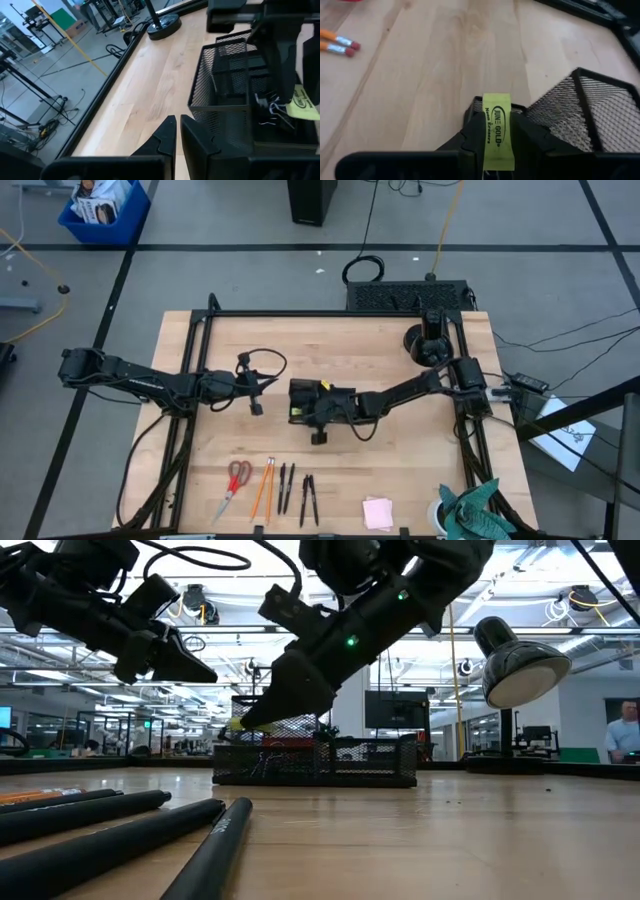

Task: Pick and place office supplies into organizer
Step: Put the yellow eraser into the black desk organizer

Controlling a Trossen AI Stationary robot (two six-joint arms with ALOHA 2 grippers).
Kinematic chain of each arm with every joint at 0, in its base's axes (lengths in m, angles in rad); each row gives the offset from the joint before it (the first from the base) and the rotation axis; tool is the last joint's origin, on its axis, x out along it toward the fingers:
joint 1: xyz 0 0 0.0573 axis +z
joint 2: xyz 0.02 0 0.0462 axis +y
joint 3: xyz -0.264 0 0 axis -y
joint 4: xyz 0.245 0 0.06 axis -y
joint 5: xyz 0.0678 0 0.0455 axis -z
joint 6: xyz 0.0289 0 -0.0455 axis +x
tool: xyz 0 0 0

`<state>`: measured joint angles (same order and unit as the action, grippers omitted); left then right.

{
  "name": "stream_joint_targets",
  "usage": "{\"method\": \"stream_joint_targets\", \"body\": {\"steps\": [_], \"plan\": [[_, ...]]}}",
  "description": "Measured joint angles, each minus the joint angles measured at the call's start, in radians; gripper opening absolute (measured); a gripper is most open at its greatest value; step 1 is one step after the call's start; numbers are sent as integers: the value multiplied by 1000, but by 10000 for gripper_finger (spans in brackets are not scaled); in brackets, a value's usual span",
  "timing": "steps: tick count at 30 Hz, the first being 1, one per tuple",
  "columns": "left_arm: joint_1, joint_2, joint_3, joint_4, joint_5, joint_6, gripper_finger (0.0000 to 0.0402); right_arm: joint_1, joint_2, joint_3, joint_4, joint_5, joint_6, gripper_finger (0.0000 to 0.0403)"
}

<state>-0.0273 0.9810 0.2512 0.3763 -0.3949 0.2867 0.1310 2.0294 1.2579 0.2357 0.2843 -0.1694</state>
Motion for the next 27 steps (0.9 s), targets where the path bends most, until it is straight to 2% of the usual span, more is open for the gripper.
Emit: {"method": "stream_joint_targets", "body": {"steps": [10,20,27], "plan": [[0,0,0,0,0,-1,33,-21,67,4,36,-19,0,70],[0,0,0,-2,0,-2,33,-12,73,3,60,26,-30,73],[0,0,0,-6,0,-3,33,-12,74,1,82,31,-1,123]]}}
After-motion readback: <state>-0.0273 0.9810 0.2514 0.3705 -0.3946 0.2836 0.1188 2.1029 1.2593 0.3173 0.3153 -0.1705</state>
